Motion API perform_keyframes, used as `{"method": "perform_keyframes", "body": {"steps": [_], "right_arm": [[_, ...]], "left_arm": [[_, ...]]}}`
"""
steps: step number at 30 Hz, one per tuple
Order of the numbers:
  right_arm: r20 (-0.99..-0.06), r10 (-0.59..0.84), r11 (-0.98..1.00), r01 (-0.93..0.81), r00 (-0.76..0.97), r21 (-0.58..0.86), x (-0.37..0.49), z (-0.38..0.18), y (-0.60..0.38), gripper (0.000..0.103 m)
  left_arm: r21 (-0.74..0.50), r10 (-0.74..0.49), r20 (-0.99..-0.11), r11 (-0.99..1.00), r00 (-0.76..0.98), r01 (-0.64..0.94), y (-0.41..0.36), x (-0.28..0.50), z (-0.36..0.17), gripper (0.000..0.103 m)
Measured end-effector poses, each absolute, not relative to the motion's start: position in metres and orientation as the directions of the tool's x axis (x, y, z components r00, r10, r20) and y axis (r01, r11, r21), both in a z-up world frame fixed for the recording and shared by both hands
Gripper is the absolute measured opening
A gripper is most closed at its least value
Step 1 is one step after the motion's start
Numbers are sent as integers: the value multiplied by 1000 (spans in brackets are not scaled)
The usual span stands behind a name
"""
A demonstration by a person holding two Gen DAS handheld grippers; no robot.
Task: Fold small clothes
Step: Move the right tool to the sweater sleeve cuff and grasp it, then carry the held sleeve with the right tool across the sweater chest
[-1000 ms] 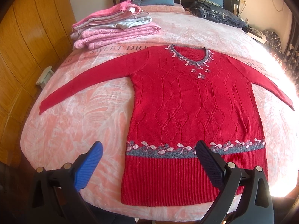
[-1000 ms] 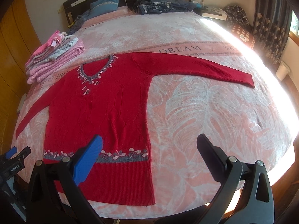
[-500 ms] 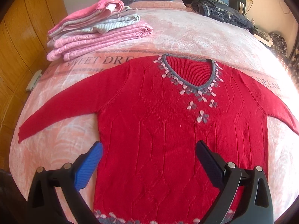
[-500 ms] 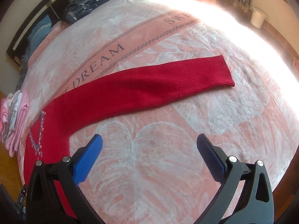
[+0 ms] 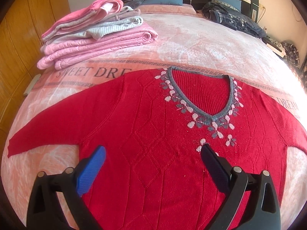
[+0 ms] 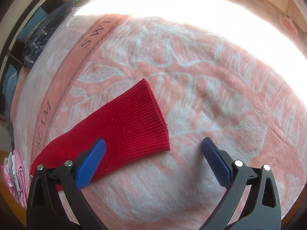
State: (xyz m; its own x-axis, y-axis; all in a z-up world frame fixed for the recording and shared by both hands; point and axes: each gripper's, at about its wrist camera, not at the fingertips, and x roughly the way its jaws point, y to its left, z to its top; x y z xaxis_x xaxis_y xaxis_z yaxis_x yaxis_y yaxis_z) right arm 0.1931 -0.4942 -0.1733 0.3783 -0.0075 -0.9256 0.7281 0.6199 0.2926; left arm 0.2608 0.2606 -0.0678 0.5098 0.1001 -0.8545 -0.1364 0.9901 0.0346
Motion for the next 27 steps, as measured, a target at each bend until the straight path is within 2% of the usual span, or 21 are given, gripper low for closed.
{"method": "perform_keyframes", "body": {"steps": [2,3,7,9,10,12,14,20,27], "right_arm": [[-928,-31,637,722,372,268,196,-176,-494,91],[-930,-48,646,721,365,249,198,-176,-494,80],[-934,-103,693,698,343,180,209,-176,-489,60],[-929,-109,723,669,353,169,213,-174,-483,42],[-927,-105,739,652,361,171,215,-173,-480,38],[-917,-72,765,611,393,202,218,-172,-476,7],[-901,-30,752,603,433,265,218,-170,-476,6],[-848,-10,770,545,529,331,220,-144,-461,6],[-804,127,876,315,581,366,266,-110,-372,6]], "left_arm": [[43,116,-855,987,505,-154,263,263,-71,99],[43,120,-857,986,501,-162,263,264,-73,99],[56,136,-858,983,496,-173,260,266,-76,99],[73,146,-851,984,504,-161,256,267,-76,99],[82,150,-849,985,507,-154,254,267,-76,99],[84,147,-849,986,507,-146,251,267,-76,99],[80,144,-849,986,509,-145,252,267,-75,99],[84,162,-849,981,502,-176,271,269,-77,99],[69,183,-857,967,481,-245,305,274,-80,99]]}}
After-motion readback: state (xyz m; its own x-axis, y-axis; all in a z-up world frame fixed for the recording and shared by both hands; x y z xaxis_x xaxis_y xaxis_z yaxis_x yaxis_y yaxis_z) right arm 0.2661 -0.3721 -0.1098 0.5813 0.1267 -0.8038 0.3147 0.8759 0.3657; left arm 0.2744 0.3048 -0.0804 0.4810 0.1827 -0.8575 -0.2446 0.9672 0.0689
